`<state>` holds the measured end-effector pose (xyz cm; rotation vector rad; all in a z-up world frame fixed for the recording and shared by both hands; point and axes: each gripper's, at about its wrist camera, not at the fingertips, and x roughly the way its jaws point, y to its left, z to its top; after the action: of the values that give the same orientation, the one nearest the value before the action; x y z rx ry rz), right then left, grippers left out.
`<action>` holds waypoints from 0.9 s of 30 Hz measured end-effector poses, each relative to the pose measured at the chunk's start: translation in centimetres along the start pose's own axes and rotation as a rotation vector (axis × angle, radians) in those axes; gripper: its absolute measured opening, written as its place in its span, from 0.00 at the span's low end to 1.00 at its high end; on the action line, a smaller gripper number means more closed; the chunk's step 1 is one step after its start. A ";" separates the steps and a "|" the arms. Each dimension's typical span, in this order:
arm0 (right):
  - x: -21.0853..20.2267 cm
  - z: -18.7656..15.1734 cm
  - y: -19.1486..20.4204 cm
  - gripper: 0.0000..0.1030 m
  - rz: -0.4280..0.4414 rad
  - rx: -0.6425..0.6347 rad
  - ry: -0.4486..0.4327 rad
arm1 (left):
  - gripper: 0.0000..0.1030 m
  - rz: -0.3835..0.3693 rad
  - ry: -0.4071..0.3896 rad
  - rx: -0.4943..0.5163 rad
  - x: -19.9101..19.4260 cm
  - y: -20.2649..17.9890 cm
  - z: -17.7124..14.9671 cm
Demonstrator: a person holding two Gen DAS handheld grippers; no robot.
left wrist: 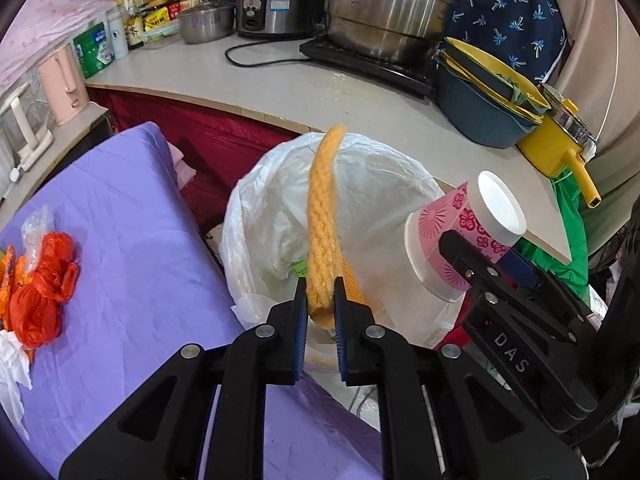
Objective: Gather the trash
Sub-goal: 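Open both grippers to drop the cup and mesh strip into the bin, then move both grippers back from the bin to the table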
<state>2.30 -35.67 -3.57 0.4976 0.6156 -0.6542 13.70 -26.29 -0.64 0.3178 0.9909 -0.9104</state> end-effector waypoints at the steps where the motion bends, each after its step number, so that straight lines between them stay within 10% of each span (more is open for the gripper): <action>1: 0.2 0.0 0.0 0.51 0.001 0.003 0.001 | 0.20 -0.015 0.009 -0.004 0.2 0.1 0.0; 5: 0.2 0.2 0.1 0.52 -0.002 0.004 -0.007 | 0.42 -0.017 -0.001 -0.038 0.3 1.0 0.1; 27: -5.1 1.7 6.1 0.64 0.068 -0.070 -0.093 | 0.51 0.098 -0.133 -0.101 -6.1 5.7 -1.0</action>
<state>3.91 -30.39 2.37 0.4187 0.5298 -0.5858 16.18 -19.10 2.95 0.2159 0.8875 -0.7800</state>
